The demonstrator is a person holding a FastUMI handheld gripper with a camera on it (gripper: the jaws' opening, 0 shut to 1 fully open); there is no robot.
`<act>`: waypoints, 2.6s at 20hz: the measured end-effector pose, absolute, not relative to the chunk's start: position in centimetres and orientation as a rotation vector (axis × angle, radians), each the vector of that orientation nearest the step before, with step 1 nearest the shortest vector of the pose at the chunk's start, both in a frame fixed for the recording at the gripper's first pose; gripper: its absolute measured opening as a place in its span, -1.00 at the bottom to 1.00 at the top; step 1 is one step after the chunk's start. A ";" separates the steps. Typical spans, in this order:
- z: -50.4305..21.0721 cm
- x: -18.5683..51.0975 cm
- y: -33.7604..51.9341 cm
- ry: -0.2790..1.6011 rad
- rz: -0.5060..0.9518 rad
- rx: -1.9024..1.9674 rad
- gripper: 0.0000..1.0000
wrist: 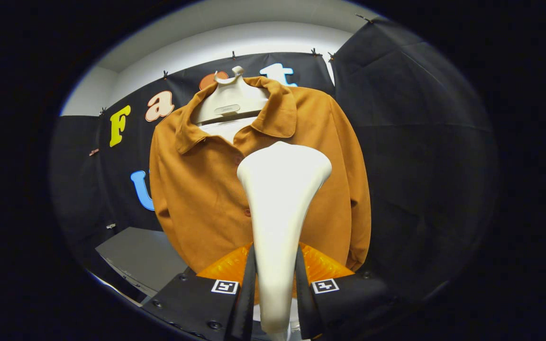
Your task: Iron the clothes twice with a garment steamer, once on the left side and once on the right side.
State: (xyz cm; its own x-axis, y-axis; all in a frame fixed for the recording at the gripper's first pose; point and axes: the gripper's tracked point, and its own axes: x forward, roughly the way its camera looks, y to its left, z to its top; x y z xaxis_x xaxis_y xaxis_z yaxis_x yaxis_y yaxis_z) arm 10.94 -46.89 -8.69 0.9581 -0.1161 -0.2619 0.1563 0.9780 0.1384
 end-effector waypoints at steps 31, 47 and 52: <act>-29.6 6.4 -48.7 0.732 -0.280 0.399 -0.16; -7.8 4.8 -34.7 0.283 -0.286 0.081 -0.17; -4.6 5.7 -26.0 0.217 -0.198 0.068 -0.17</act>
State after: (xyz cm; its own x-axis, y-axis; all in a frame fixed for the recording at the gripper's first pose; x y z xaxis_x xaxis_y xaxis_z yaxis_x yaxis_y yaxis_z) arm 5.67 -26.05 -4.57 0.9571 -0.1875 -0.2208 0.2021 0.9783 0.0453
